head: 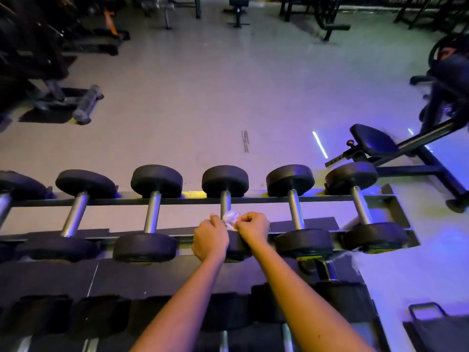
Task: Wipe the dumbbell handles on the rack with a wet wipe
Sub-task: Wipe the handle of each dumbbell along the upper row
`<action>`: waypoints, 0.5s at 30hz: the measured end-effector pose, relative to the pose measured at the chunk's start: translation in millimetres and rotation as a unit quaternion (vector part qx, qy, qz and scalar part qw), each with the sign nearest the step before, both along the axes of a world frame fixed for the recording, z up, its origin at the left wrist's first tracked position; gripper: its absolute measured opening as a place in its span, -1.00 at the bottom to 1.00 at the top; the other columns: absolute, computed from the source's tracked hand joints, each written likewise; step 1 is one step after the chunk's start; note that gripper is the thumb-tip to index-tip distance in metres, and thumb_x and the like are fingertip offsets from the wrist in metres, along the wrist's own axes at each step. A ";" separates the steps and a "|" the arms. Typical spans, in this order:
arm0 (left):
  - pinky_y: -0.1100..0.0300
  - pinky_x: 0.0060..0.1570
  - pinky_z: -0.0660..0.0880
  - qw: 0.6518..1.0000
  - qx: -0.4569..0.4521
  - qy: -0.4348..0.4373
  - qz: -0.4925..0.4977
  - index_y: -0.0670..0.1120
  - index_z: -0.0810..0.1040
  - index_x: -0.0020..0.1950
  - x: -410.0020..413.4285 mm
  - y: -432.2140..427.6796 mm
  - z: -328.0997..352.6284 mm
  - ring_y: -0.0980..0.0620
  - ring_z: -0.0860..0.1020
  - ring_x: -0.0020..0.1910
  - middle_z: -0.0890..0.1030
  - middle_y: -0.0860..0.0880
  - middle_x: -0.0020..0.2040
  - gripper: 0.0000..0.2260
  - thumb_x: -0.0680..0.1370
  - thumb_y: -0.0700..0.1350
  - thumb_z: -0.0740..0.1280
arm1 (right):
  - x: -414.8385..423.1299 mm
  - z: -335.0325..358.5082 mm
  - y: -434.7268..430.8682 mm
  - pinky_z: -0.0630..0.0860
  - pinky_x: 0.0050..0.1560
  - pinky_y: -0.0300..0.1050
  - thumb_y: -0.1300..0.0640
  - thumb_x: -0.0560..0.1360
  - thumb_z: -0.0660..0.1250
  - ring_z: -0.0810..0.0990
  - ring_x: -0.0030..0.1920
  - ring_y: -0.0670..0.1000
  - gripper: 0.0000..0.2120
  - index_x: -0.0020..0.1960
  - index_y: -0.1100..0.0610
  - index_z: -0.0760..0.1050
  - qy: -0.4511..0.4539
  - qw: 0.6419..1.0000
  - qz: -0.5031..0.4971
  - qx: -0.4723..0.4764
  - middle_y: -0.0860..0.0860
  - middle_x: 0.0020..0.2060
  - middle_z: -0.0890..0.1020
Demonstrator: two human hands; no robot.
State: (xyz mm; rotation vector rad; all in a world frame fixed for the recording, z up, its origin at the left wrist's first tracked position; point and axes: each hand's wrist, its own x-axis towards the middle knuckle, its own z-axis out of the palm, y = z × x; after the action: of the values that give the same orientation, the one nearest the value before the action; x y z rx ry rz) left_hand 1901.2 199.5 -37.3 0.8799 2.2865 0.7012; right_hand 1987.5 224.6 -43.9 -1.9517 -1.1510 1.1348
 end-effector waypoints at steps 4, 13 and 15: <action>-0.07 0.22 0.38 0.996 0.021 0.071 -0.059 -0.12 0.61 -0.04 2.9 -11.5 17.6 -0.16 0.54 0.00 0.63 -0.14 -0.04 -0.57 0.65 0.06 0.01 | 17.1 13.4 -6.6 0.44 -0.21 -0.22 0.24 0.40 0.44 0.55 -0.28 -0.01 -0.90 -0.26 0.26 0.63 -0.001 0.999 -0.024 0.028 0.12 -0.30 0.67; 0.06 -0.10 0.47 0.978 0.162 -0.127 -0.028 -0.20 0.60 -0.14 99.7 -4.0 52.0 -0.06 0.55 -0.16 0.62 -0.14 -0.18 -0.68 0.63 -0.05 0.18 | 128.1 48.0 -15.6 0.33 -0.37 -0.44 0.21 0.38 0.43 0.49 -0.38 -0.16 -0.83 -0.37 0.07 0.57 -0.008 0.991 0.058 0.119 -0.06 -0.44 0.60; 0.04 -0.05 0.48 0.979 0.146 -0.145 -0.016 -0.18 0.61 -0.16 127.9 0.1 44.4 -0.10 0.56 -0.13 0.64 -0.15 -0.17 -0.71 0.62 -0.08 0.19 | 154.7 54.1 -7.2 0.36 -0.36 -0.37 0.19 0.38 0.43 0.53 -0.35 -0.12 -0.84 -0.35 0.05 0.57 -0.017 0.990 0.073 0.123 -0.05 -0.42 0.62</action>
State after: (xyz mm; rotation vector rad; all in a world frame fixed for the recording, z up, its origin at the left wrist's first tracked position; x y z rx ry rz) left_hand 2029.1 199.7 7.1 0.8776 1.9372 1.0941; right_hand 2142.2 217.4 10.2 -1.7276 -1.4012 0.9814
